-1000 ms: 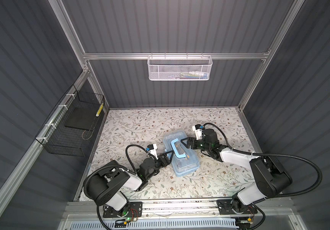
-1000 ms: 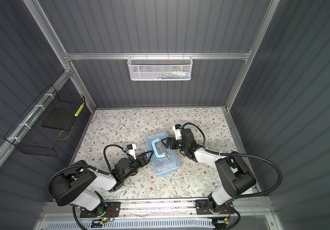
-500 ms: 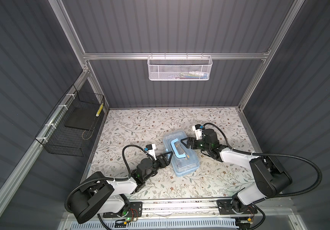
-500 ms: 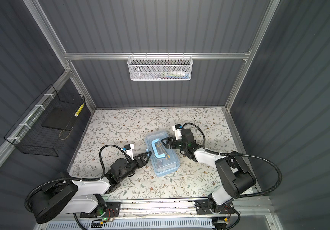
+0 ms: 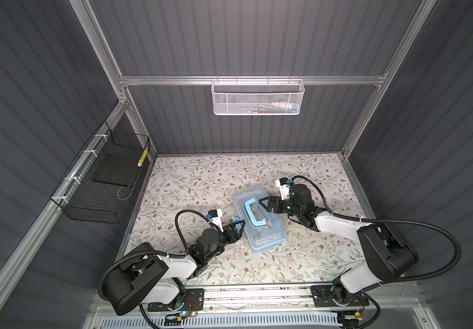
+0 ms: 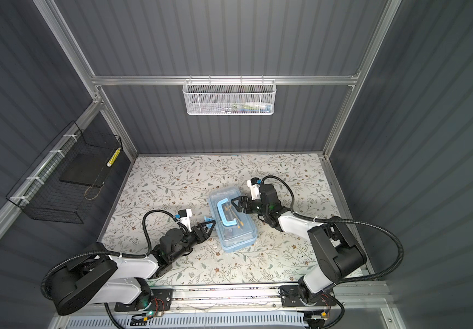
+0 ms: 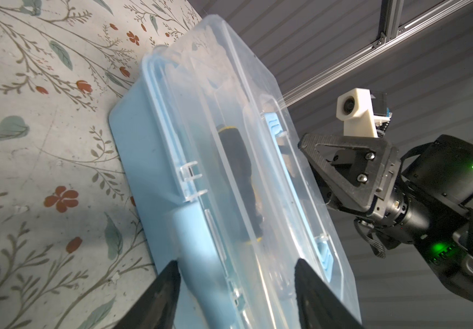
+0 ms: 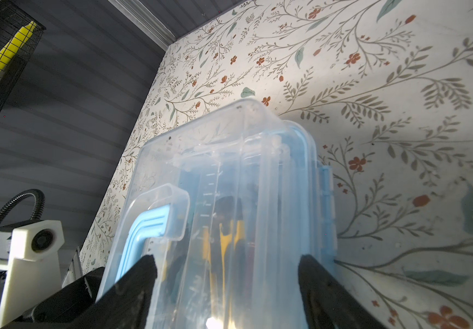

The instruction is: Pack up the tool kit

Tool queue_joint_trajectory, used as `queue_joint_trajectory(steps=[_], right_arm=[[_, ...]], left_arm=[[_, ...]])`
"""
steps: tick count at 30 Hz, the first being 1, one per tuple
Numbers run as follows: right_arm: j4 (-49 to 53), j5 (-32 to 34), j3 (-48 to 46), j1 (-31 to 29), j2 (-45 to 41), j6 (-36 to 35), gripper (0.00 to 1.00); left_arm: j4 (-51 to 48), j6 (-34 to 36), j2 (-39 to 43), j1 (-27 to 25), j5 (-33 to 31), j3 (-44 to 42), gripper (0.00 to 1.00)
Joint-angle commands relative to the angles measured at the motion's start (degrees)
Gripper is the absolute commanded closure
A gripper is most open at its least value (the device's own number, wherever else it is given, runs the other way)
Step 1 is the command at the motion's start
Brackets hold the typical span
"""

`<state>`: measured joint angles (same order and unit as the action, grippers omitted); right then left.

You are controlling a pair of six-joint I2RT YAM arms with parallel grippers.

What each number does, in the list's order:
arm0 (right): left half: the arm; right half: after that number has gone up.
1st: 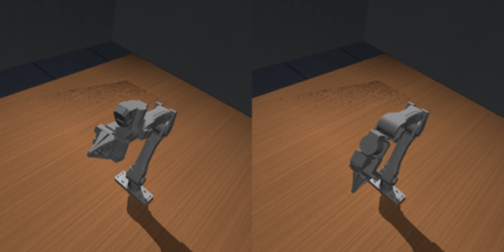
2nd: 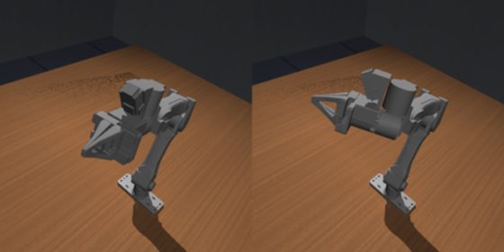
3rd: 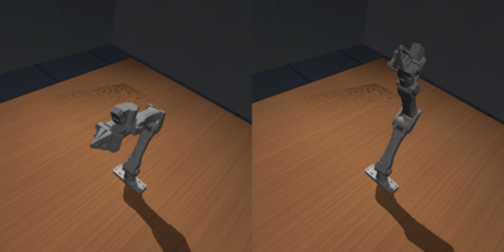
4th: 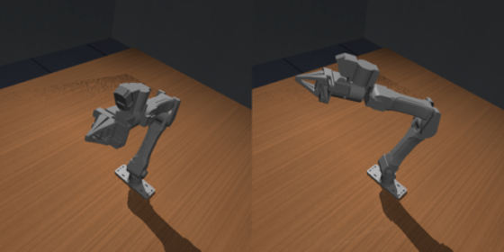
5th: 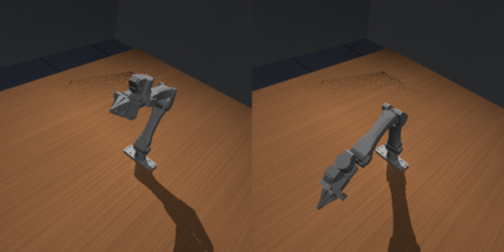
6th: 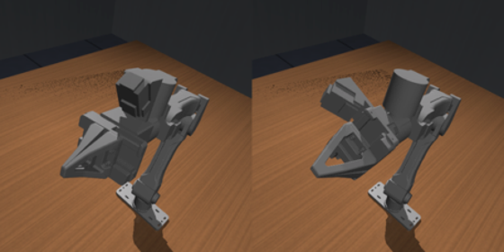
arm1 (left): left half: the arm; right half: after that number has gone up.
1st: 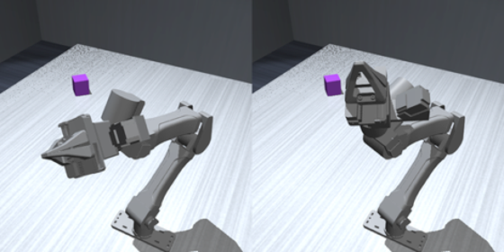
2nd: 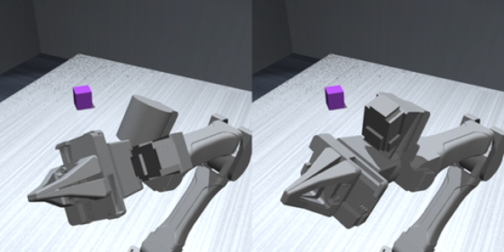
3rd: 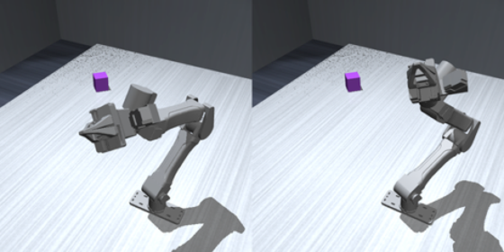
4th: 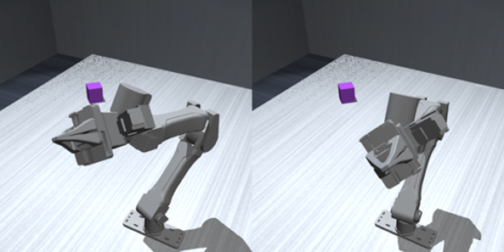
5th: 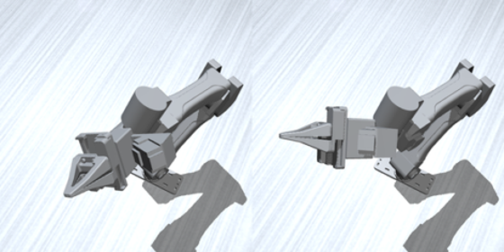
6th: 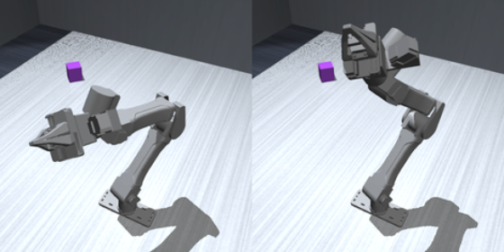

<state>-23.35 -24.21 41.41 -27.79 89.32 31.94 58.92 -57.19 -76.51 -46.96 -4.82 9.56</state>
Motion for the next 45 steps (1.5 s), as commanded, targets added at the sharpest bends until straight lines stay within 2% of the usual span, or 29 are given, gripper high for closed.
queue_joint_trajectory(steps=[1, 9, 11, 14, 17, 19, 21, 24, 25, 26, 28, 31, 34, 37, 42, 45], right_arm=[[6.7, -4.3, -2.3, -1.9, 2.4, 0.9, 0.2], [6.0, -4.7, -2.0, -1.8, 3.2, 1.2, 0.2], [6.0, -4.8, -1.8, -1.9, 3.3, 1.3, 0.2], [5.9, -4.9, -1.7, -1.8, 3.5, 1.4, 0.2], [6.2, -4.9, -1.6, -1.9, 3.2, 1.3, 0.2], [6.5, -4.7, -1.8, -1.9, 3.0, 1.0, 0.2], [7.1, -4.3, -1.9, -1.9, 2.5, 0.7, 0.2], [7.5, -3.9, -2.2, -1.9, 1.9, 0.4, 0.2], [7.6, -3.9, -2.2, -1.9, 1.8, 0.4, 0.2], [7.5, -3.9, -2.2, -1.9, 1.8, 0.4, 0.2], [7.0, -4.0, -2.1, -1.8, 2.3, 0.5, 0.2], [5.9, -4.5, -1.8, -1.8, 3.4, 1.1, 0.2], [5.5, -4.8, -1.6, -1.9, 3.8, 1.5, 0.2], [6.2, -4.4, -1.6, -1.9, 3.4, 1.0, 0.2], [6.7, -4.1, -1.8, -1.9, 3.2, 0.8, 0.2], [6.6, -4.2, -1.7, -1.8, 3.5, 0.8, 0.2]], left_arm=[[-1.8, 2.1, 3.6, -0.4, -1.6, 0.4, 0.37], [-10.8, 4.0, 11.9, -0.4, -4.3, -0.1, 0.41], [-10.8, 4.1, 10.9, -0.4, -4.0, 0.1, 0.45], [-5.7, 3.5, 6.9, -0.4, -3.1, -0.6, 0.53], [-0.4, 2.6, 2.7, -0.4, -2.2, -1.0, 0.55], [0.4, 2.7, 2.4, 0.0, -2.3, -1.3, 0.51], [-7.5, 2.9, 5.8, 1.0, -3.3, -0.9, 0.45], [-35.5, 6.5, 15.4, 1.1, -8.7, 5.1, 0.29], [-44.7, 8.7, 18.1, 1.2, -10.8, 7.4, 0.28], [-52.0, 10.7, 20.5, 1.2, -12.9, 9.5, 0.26], [-58.6, 13.3, 23.7, 1.2, -14.8, 11.0, 0.24], [-60.1, 15.9, 22.7, 1.3, -13.1, 11.1, 0.22], [-61.7, 20.1, 15.1, 1.0, -9.2, 13.8, 0.13], [-60.9, 24.2, 10.3, -0.5, -7.8, 15.1, 0.07], [-56.8, 27.0, 10.8, -1.4, -6.4, 13.4, 0.01], [-53.3, 28.4, 10.8, -1.5, -3.8, 12.4, 0.01]])
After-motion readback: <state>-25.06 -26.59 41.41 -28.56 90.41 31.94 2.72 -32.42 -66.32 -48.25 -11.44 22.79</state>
